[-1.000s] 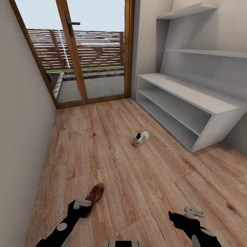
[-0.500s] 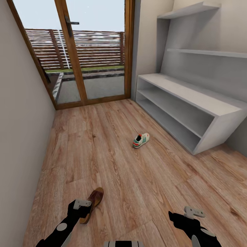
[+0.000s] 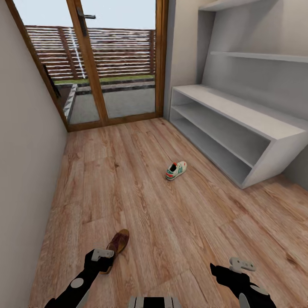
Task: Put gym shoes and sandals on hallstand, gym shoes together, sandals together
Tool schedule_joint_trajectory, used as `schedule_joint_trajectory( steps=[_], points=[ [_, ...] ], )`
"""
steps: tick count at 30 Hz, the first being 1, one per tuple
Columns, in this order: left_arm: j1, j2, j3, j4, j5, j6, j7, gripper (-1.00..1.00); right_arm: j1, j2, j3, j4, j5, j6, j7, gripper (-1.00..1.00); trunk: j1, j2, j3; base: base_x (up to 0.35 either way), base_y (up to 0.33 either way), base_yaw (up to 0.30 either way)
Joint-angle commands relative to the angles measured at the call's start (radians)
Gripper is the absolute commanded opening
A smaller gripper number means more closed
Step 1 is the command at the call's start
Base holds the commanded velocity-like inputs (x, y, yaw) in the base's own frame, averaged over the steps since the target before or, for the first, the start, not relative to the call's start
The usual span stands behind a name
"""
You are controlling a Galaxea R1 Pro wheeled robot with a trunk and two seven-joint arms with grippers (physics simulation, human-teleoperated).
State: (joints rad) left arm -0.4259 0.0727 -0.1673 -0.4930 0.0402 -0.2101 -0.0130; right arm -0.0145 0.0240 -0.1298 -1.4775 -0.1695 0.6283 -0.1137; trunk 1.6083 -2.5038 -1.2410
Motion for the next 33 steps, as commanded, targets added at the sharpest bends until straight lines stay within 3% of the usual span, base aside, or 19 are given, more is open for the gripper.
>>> schedule_joint_trajectory(
  steps=[1, 15, 18, 20, 23, 30, 33],
  points=[
    [-0.001, 0.001, -0.004, 0.001, 0.004, -0.003, -0.001, 1.0, -0.001, 0.001, -0.001, -0.001, -0.011, 0.004, -0.007, 1.0, 0.0, -0.001, -0.006, 0.0, 0.0, 0.0],
    [-0.001, 0.006, -0.005, 0.001, 0.004, -0.003, -0.001, 1.0, 0.0, 0.001, -0.001, -0.001, -0.011, 0.004, -0.007, 1.0, 0.007, -0.004, -0.083, 0.0, 0.0, 0.0],
    [-0.001, 0.016, -0.005, 0.001, 0.004, -0.003, -0.002, 1.0, 0.0, 0.001, -0.001, -0.001, -0.011, 0.004, -0.007, 1.0, 0.007, -0.004, -0.087, 0.0, 0.0, 0.0],
    [-0.001, 0.044, -0.005, 0.001, 0.004, -0.003, -0.002, 1.0, -0.001, 0.001, -0.001, -0.001, -0.01, 0.004, -0.007, 1.0, 0.007, -0.004, -0.089, 0.0, 0.0, 0.0],
    [-0.001, 0.056, -0.005, 0.001, -0.002, -0.003, -0.003, 1.0, 0.0, 0.001, -0.001, -0.001, -0.01, 0.004, -0.007, 1.0, 0.007, -0.004, -0.09, 0.0, 0.0, 0.0],
    [-0.001, 0.062, -0.004, 0.001, -0.042, -0.002, -0.009, 1.0, -0.001, 0.001, -0.001, -0.001, -0.01, 0.004, -0.007, 1.0, 0.007, -0.004, -0.09, 0.0, 0.0, 0.0],
    [-0.001, 0.063, -0.003, 0.0, -0.059, -0.002, -0.014, 1.0, -0.001, 0.001, -0.001, -0.001, -0.01, 0.004, -0.007, 1.0, 0.008, -0.005, -0.102, 0.0, 0.0, 0.0]
  ],
)
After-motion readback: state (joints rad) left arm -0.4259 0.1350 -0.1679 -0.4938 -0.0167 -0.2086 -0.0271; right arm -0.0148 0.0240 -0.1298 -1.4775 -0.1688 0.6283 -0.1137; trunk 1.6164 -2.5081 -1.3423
